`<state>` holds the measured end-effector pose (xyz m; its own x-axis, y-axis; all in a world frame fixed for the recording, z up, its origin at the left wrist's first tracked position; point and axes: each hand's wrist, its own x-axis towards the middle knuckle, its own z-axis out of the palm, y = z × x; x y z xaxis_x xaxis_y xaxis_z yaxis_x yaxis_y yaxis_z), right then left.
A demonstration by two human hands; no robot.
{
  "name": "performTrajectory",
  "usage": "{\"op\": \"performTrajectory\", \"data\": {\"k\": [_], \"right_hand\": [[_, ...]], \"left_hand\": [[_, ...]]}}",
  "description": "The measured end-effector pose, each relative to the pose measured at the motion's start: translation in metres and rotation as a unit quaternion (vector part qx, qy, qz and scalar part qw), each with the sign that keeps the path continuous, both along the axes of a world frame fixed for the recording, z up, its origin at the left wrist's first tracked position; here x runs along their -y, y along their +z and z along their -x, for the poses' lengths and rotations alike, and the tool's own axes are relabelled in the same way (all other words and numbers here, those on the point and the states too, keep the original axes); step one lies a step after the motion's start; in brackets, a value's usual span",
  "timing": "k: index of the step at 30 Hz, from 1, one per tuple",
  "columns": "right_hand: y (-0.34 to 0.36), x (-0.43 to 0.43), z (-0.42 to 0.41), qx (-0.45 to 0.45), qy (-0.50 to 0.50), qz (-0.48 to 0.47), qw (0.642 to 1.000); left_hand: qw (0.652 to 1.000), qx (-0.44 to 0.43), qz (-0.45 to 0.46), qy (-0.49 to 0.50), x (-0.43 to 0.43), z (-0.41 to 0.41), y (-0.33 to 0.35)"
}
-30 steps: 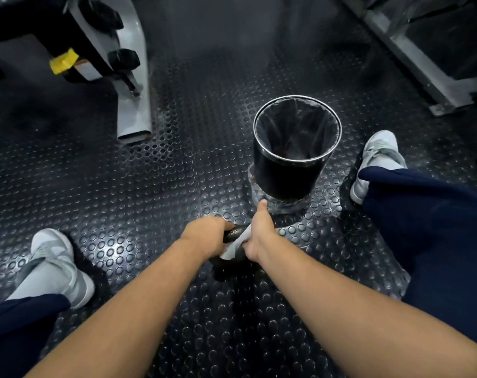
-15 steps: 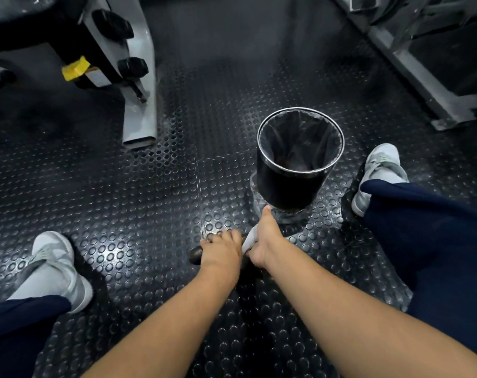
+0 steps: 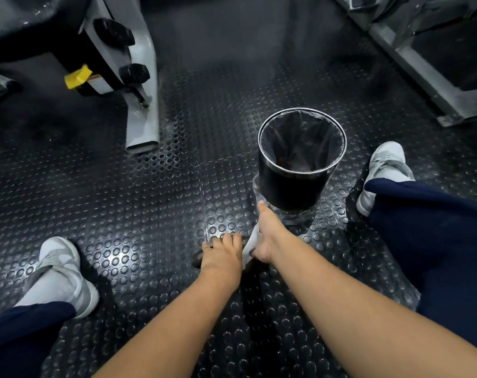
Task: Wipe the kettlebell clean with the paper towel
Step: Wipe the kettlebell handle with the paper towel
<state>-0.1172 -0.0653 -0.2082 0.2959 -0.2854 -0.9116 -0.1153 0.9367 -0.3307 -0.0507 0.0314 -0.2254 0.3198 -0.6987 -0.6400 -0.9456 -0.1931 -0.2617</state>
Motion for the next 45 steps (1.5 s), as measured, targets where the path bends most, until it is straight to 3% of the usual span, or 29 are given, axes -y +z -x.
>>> {"op": "performTrajectory", "data": {"k": [10,19,22,26,33,39,45], "right_hand": [[-0.03,-0.025,0.007,0.067,-0.129,-0.052,0.988],[-0.003,-0.021,-0.013,0.016,-0.13,-0.063,0.989],[-0.026,-0.029,-0.007,0.013,-0.148,-0.038,0.988],[-0.038,-0.022,0.005,0.074,-0.176,-0.057,0.98],[-0.019,-0.009,-0.006,0.029,-0.139,-0.039,0.989],[-0.066,-0.02,0.008,0.025,-0.161,-0.057,0.985],[-0.015,-0.014,-0.001,0.013,-0.119,-0.08,0.99]], "left_hand": [[0.993,-0.115,0.021,0.014,0.009,-0.026,0.014],[0.984,-0.169,0.058,0.021,0.006,-0.036,0.017],[0.982,-0.177,0.065,0.027,0.004,-0.037,0.019],[0.981,-0.176,0.078,0.032,0.001,-0.038,0.014],[0.978,-0.178,0.106,0.031,0.001,-0.036,0.015],[0.976,-0.173,0.125,0.038,-0.004,-0.034,0.016],[0.979,-0.152,0.132,0.04,-0.008,-0.035,0.001]]}}
